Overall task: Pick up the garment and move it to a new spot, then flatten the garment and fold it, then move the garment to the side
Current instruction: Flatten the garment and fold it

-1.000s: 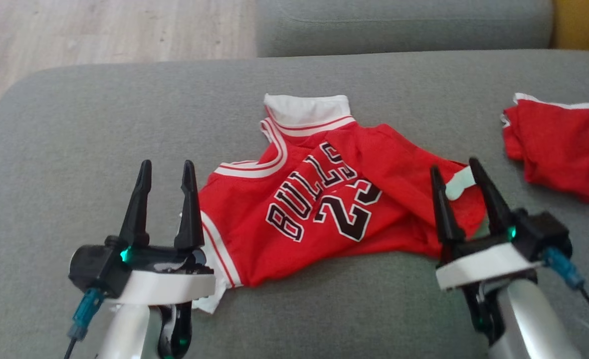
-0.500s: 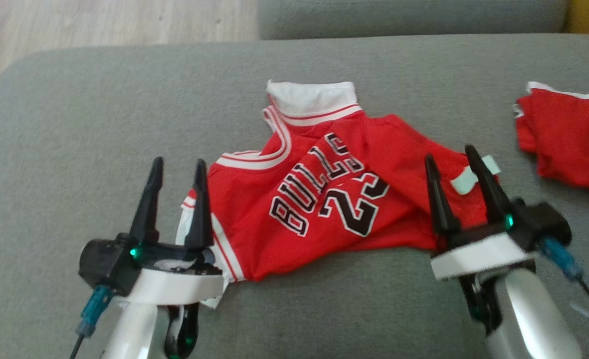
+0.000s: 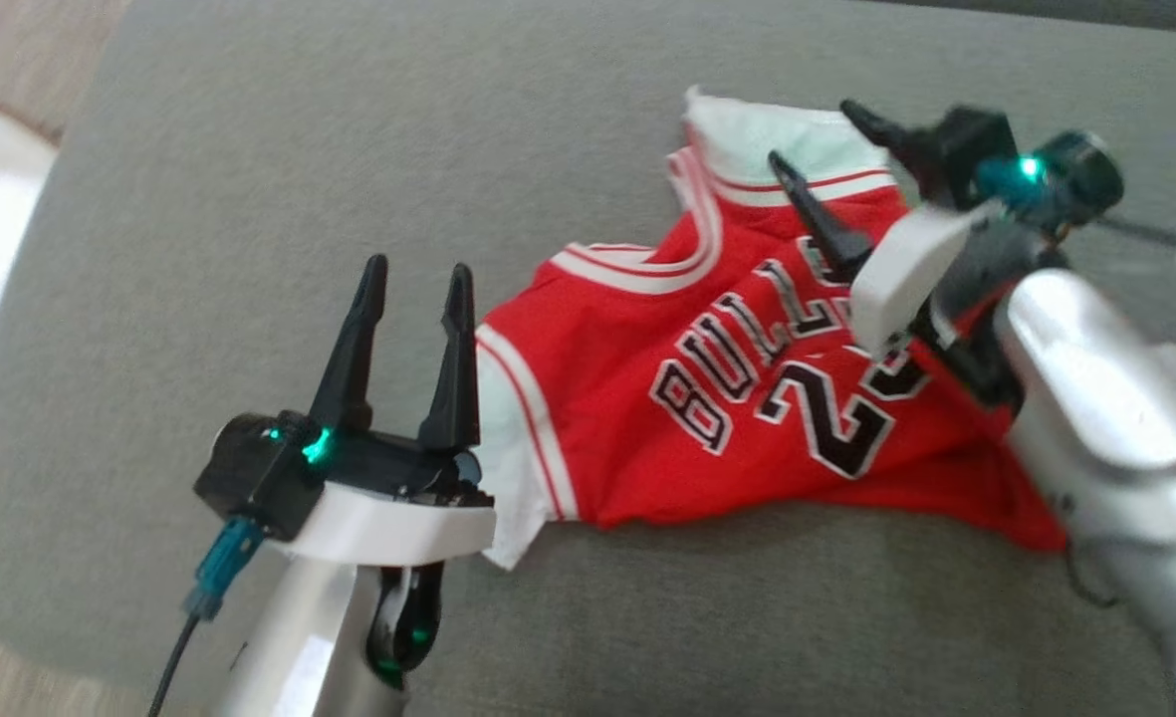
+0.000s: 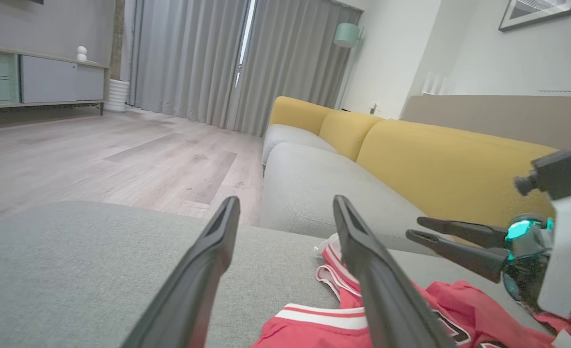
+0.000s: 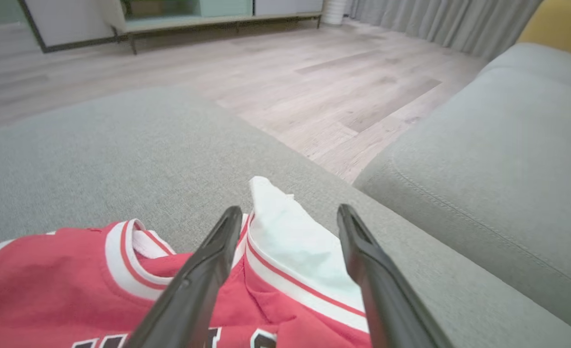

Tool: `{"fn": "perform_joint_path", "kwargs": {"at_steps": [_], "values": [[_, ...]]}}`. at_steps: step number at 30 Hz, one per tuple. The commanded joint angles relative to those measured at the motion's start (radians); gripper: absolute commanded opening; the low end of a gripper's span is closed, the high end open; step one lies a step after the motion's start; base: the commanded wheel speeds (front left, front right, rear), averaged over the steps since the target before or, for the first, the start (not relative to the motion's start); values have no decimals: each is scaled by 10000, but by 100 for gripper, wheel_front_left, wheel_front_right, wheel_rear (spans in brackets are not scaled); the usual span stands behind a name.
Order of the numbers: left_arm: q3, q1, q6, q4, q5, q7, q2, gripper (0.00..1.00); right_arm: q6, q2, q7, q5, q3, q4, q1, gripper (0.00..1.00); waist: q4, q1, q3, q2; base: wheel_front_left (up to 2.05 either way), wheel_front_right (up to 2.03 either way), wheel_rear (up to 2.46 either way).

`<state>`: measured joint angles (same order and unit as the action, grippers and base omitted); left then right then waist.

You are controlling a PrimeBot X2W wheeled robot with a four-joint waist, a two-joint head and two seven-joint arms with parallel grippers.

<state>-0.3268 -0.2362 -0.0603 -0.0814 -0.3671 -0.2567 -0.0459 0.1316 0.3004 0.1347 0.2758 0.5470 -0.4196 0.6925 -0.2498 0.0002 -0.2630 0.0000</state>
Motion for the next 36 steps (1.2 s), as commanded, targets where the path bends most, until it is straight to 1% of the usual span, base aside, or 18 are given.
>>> {"fn": "perform_joint_path", "kwargs": {"at_steps": [1, 7, 12, 13, 14, 17, 18, 21, 26, 30, 31, 32, 33, 36], "values": [[172, -425, 77, 307, -121, -51, -43, 100, -9, 203, 190, 289, 361, -15, 449, 100, -607, -2, -411, 0, 0, 0, 0], [-436, -676, 309, 405, -587, -51, -43, 100, -9, 963, 1075, 1330, 1918, -1788, 1890, 100, -1481, -2, -765, 0, 0, 0, 0], [-704, -706, 474, 445, -851, -51, -43, 100, -9, 1382, 1797, 2114, 3095, -2857, 2605, 100, -1971, -2, -934, 0, 0, 0, 0], [-742, -707, 489, 452, -887, -51, -43, 100, -9, 1483, 1892, 2202, 3303, -3030, 2750, 20, -2049, -2, -957, 0, 0, 0, 0], [-774, -707, 505, 461, -919, -51, -43, 100, -9, 1580, 1925, 2257, 3481, -3193, 2903, 0, -2117, -2, -972, 0, 0, 0, 0], [-850, -704, 561, 505, -1021, -51, -43, 100, -9, 1823, 1699, 2254, 3786, -3633, 3442, 0, -2305, -2, -1028, 0, 0, 0, 0], [-897, -716, 581, 537, -1076, -51, -43, 100, -9, 1932, 1224, 2051, 3801, -3935, 3929, 0, -2412, -2, -1079, 0, 0, 0, 0], [-965, -755, 604, 592, -1162, -51, -43, 100, -9, 1981, 288, 1548, 3609, -4473, 4842, 0, -2578, -2, -1192, 0, 0, 0, 0], [-1041, -827, 631, 651, -1279, -51, -43, 100, -9, 1700, -1217, 202, 3348, -5416, 6427, 0, -2814, -2, -1328, 0, 0, 0, 0], [-1055, -851, 662, 683, -1323, -51, -43, 100, -9, 1271, -1938, -761, 3299, -6224, 7303, 0, -2902, -2, -1394, 0, 0, 0, 0], [-1049, -854, 672, 690, -1329, -51, -43, 100, -9, 1175, -2034, -983, 3326, -6443, 7438, 57, -2908, -2, -1405, 0, 0, 0, 0], [-1049, -854, 672, 690, -1329, -51, -43, 100, -9, 1175, -2034, -983, 3326, -6443, 7438, 57, -2908, -2, -1405, 0, 0, 0, 0], [-1043, -856, 678, 694, -1334, -51, -43, 100, -9, 1078, -2058, -1154, 3352, -6685, 7523, 100, -2910, -2, -1410, 0, 0, 0, 0], [-1012, -860, 706, 683, -1332, -51, -43, 100, -9, 786, -2063, -1318, 3138, -7384, 7652, 100, -2855, -2, -1402, 0, 0, 0, 0]]}}
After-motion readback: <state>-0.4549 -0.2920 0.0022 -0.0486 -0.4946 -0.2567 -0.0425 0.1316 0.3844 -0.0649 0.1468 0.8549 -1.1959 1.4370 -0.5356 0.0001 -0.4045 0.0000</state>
